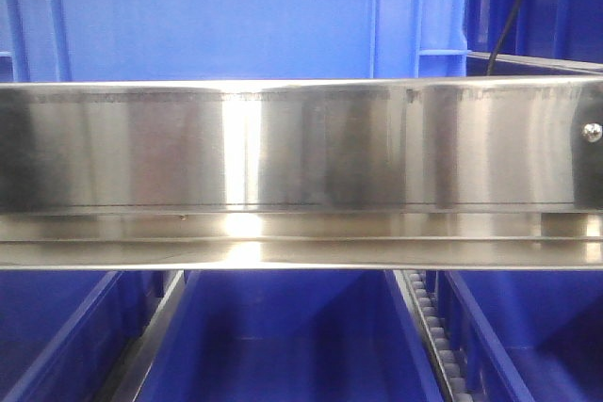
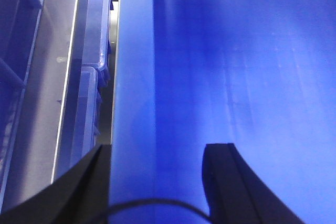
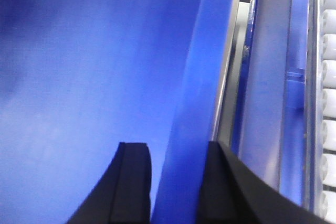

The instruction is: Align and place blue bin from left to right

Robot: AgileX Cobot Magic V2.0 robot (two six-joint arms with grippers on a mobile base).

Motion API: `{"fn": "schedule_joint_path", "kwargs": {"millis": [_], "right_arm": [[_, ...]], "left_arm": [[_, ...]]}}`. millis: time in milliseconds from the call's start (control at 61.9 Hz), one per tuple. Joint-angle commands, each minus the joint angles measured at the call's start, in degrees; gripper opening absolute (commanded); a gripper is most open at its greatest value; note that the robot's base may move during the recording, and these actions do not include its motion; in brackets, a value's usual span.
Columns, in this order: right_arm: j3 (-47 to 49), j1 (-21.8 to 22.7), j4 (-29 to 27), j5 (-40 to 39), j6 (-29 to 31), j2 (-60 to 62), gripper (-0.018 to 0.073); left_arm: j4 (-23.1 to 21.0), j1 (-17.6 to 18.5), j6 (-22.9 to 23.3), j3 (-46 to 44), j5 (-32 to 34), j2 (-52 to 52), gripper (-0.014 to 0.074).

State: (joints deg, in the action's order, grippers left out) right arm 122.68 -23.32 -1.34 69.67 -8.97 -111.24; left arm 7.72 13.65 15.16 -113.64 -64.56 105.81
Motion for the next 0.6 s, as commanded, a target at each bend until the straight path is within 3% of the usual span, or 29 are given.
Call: {"fn": "schedule_joint_path", "kwargs": {"millis": [0,582], "right_arm": [[0.05,0.33,-0.37,-0.17,0.93,1.38,-0.006],[3.62,0.33,-11.59,-0.5,0.93,11.02,-0.006]], "left_arm": [[-0.71,-0.32,-1.56,-0.32,-0.54,-2.09,0.0024],[-10.45,-0.32,-3.19,-0.32,-2.75,-14.1,0.0024]]}}
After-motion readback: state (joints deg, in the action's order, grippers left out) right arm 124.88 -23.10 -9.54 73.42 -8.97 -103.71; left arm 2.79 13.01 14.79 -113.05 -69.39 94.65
